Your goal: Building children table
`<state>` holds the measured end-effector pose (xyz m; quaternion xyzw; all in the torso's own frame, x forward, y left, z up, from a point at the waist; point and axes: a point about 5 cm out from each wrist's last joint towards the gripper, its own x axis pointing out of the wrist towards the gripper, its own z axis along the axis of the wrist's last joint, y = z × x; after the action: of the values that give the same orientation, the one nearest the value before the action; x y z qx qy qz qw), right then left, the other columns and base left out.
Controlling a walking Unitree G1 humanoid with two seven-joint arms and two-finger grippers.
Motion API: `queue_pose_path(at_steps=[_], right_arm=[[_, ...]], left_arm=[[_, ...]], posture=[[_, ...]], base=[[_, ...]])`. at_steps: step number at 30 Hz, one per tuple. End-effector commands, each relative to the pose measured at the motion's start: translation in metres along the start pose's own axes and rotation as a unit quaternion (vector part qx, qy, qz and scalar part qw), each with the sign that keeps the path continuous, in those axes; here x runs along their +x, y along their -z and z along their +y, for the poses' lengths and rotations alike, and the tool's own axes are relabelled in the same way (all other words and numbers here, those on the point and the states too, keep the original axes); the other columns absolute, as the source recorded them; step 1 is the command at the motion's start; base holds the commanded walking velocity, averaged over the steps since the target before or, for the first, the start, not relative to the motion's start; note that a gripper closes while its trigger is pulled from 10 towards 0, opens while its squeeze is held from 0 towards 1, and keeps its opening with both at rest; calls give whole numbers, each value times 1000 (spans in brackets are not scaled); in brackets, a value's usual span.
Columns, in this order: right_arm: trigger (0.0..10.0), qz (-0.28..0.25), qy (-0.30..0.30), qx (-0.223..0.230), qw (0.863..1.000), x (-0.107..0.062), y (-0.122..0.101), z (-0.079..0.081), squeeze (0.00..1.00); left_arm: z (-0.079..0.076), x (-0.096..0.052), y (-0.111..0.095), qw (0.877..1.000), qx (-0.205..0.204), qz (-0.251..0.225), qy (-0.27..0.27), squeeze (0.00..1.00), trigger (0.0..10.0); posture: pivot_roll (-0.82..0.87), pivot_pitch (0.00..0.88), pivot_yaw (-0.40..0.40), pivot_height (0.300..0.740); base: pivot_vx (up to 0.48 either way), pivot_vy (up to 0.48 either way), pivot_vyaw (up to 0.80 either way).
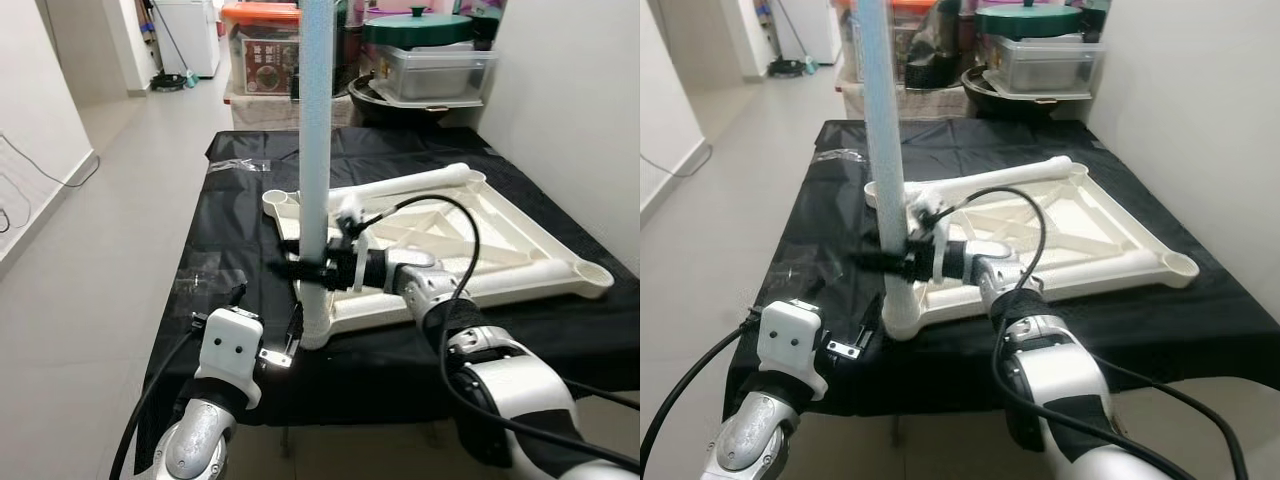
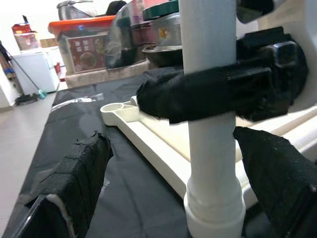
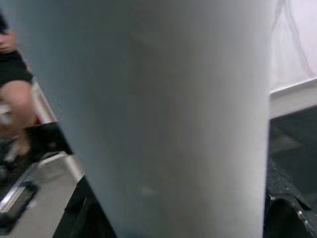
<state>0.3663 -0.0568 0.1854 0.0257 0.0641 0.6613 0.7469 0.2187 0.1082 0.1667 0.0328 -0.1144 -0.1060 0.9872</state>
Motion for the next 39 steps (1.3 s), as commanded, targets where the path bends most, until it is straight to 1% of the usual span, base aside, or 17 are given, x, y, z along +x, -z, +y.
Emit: queue_pose_path(at_steps=[1, 8, 14, 17, 18, 20, 21, 22, 23, 25, 27, 29, 31, 36, 37, 38, 39], right_arm=[[0, 23, -25, 2, 999, 14, 5, 6, 0], [0, -8, 46, -7, 999, 18, 0, 0, 0], [0, -39, 175, -6, 984, 15, -3, -13, 0], [0, -60, 348, 5, 936, 2, -5, -29, 0], [0, -58, 414, 7, 908, -4, -4, -35, 0], [0, -55, 453, 7, 890, -9, -3, -38, 0], [0, -55, 453, 7, 890, -9, -3, -38, 0], [0, -56, 515, 18, 855, -17, -1, -42, 0], [0, -59, 590, 15, 805, -29, 0, -45, 0], [0, -59, 590, 15, 805, -29, 0, -45, 0], [0, -71, 683, 29, 726, -43, 6, -45, 0], [0, -71, 683, 29, 726, -43, 6, -45, 0], [0, -81, 724, 48, 683, -39, 12, -39, 0], [0, -83, 741, 66, 663, -29, 17, -34, 0], [10000, -106, 715, 77, 686, -19, 14, -33, 0], [10000, -123, 698, 82, 701, -13, 11, -31, 0], [10000, -149, 668, 76, 725, -8, 4, -31, 1000]], left_arm=[[1, -1, 2, 1000, 3, 4, 0, 0, 10000], [1, -1, 2, 1000, 3, 3, -1, 0, 10000], [1, -1, 2, 1000, 1, 4, 0, 0, 10000], [1, -1, 2, 1000, 1, 4, 1, 0, 10000], [1, -2, 2, 1000, 2, 5, 1, 0, 10000], [1, -2, 3, 1000, 2, 5, 0, 0, 10000], [1, -2, 3, 1000, 2, 5, 0, 0, 10000], [2, -2, 3, 1000, 2, 6, 0, 0, 10000], [1, -2, 3, 1000, 2, 6, 1, 0, 10000], [1, -2, 3, 1000, 2, 6, 1, 0, 10000], [1, -2, 3, 1000, 2, 6, 2, 0, 10000], [1, -2, 3, 1000, 2, 6, 2, 0, 10000], [0, -1, 3, 1000, 1, 5, 3, 0, 10000], [0, -1, 3, 1000, 2, 5, 4, 0, 10000], [0, -1, 3, 1000, 2, 5, 5, 0, 10000], [-1, -1, 3, 1000, 2, 6, 5, 0, 10000], [-1, -1, 3, 1000, 1, 6, 5, 0, 10000]], posture=[[-12, 0, -43, 740], [-6, 0, -45, 740], [8, 0, -32, 740], [29, 0, -40, 740], [29, 0, -40, 740], [29, 0, -40, 740], [29, 0, -40, 740], [25, 0, -44, 740], [25, 0, -44, 740], [25, 0, -44, 740], [25, 0, -44, 740], [25, 0, -44, 740], [25, 0, -44, 740], [25, 0, -44, 740], [26, 0, -45, 740], [26, 0, -45, 740], [26, 0, -45, 740]], base=[[0, 0, 0], [0, 0, 0], [0, 0, 0], [0, 0, 0], [0, 0, 0], [0, 0, 0], [0, 0, 0], [0, 0, 0], [0, 0, 0], [0, 0, 0], [0, 0, 0], [0, 0, 0], [0, 0, 0], [0, 0, 0], [0, 0, 0], [0, 0, 0], [0, 0, 0]])
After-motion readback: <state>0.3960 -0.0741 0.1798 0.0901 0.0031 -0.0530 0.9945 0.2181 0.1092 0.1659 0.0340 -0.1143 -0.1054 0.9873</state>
